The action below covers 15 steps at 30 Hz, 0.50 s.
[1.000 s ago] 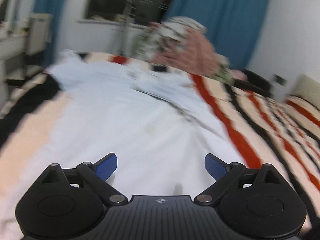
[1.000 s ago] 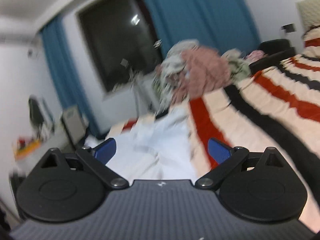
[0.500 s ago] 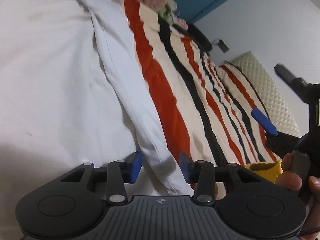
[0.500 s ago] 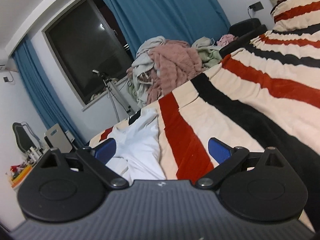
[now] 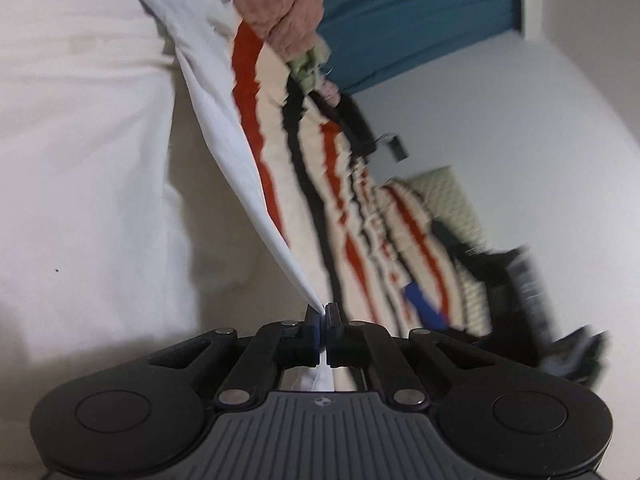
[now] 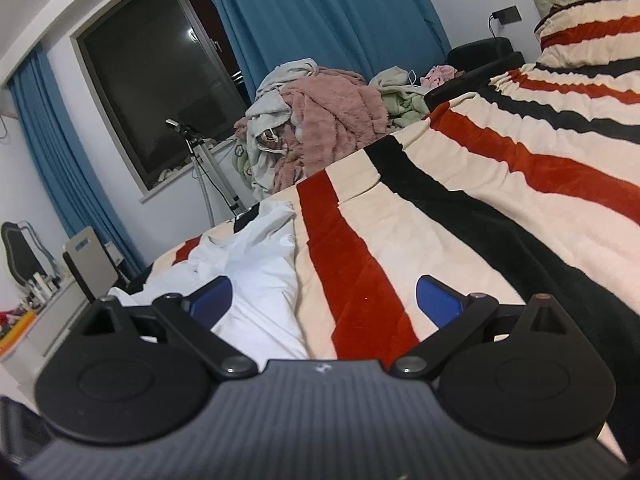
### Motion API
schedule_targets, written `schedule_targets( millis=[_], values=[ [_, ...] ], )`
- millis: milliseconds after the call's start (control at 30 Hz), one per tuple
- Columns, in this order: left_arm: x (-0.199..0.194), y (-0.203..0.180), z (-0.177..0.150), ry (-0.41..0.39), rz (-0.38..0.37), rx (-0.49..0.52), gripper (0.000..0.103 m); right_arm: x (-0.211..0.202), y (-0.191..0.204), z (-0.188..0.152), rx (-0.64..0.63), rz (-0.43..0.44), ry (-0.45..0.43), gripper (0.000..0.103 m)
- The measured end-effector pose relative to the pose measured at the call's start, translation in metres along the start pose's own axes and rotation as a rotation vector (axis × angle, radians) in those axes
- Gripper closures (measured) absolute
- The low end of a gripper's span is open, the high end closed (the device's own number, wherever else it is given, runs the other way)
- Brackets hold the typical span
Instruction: Fold clothes
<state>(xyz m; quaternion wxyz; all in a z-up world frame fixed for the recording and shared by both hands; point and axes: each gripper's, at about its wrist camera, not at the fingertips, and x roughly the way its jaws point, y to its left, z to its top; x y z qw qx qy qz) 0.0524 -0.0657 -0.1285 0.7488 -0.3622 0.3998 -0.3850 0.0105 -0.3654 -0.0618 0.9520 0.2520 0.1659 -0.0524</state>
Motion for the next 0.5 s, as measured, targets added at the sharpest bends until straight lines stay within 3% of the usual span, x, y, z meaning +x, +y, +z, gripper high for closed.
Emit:
schedule_targets(
  millis=[167,300,367,500],
  values=[
    [-0.038,0.003,0.013,-0.007,-0.013,-0.082,0.101,-0.003,0.004,-0.002,-0.029,-0.009,-0.002,0.003],
    [-0.064,0.014,0.021,-0.056,0.017,-0.136,0.101,-0.002,0.008,-0.005,-0.048,-0.016,0.009,0.003],
    [-0.073,0.020,0.023,-0.063,0.052,-0.162,0.101,-0.002,0.009,-0.006,-0.056,-0.015,0.013,0.003],
    [-0.071,0.026,0.025,-0.049,0.193,-0.136,0.101,-0.001,0.014,-0.009,-0.086,-0.019,0.015,0.003]
  ],
)
